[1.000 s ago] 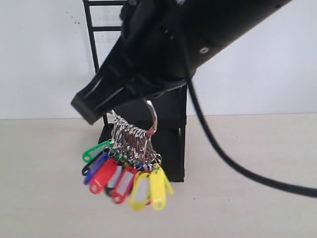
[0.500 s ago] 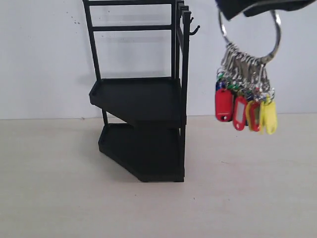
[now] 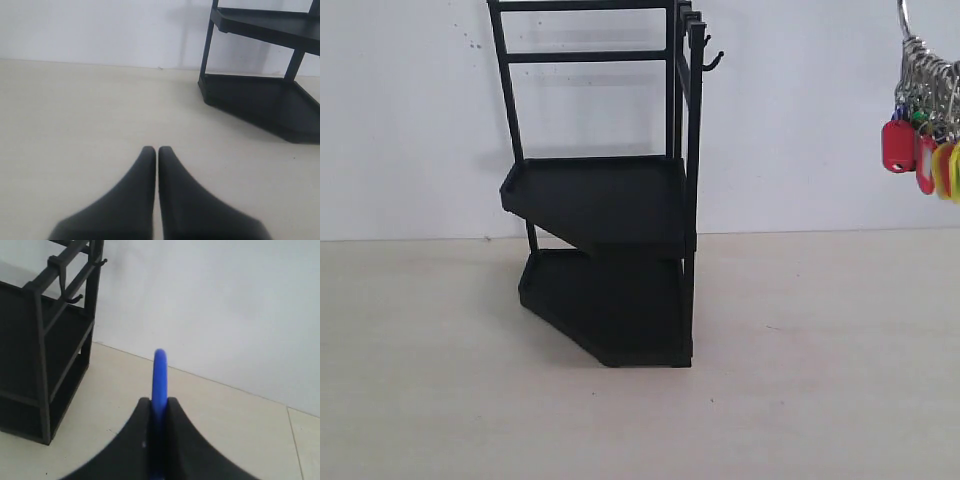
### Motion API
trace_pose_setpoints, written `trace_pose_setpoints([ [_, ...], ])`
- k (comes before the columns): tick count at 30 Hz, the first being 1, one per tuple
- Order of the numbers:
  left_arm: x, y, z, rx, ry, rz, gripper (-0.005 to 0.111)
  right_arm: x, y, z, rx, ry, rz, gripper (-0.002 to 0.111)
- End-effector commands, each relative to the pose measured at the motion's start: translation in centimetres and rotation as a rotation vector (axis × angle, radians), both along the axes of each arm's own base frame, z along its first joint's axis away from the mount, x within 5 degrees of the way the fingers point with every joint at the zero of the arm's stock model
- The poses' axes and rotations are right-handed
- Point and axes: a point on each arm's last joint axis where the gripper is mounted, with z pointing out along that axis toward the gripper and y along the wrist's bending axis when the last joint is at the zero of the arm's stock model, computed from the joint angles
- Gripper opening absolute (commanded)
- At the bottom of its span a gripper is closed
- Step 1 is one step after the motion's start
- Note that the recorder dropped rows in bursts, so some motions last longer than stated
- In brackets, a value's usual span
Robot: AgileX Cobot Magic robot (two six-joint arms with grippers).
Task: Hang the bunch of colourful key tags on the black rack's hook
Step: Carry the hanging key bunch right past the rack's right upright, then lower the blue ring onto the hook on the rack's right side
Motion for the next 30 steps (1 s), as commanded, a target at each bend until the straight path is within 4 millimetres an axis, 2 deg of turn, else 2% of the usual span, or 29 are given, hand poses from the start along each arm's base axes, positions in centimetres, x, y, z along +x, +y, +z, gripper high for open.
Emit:
trace_pose_setpoints([
  [1,0.0,0.0,0.1,0.008,-0.011,0.000,0.004,2.7,2.0,-1.3,-0.037,0.008,0.089,0.000],
  [5,0.0,0.0,0.1,0.008,-0.011,0.000,0.004,5.1,3.7,-3.0,-0.089,0.023,0.119,0.000],
  [9,0.0,0.0,0.1,0.008,-0.011,0.000,0.004,6.6,4.8,-3.6,-0.080,-0.016,0.161,0.000],
  [13,0.0,0.0,0.1,0.008,-0.011,0.000,0.004,8.2,3.3,-3.9,-0.010,-0.029,0.103,0.000],
  [17,0.0,0.0,0.1,0.008,-0.011,0.000,0.004,10.1,2.0,-5.1,-0.001,0.004,0.090,0.000],
  [21,0.0,0.0,0.1,0.008,-0.011,0.000,0.004,11.7,1.9,-5.9,0.046,-0.007,0.129,0.000],
  [30,0.0,0.0,0.1,0.008,-0.011,0.000,0.004,14.2,3.4,-7.7,0.063,-0.048,0.189,0.000],
])
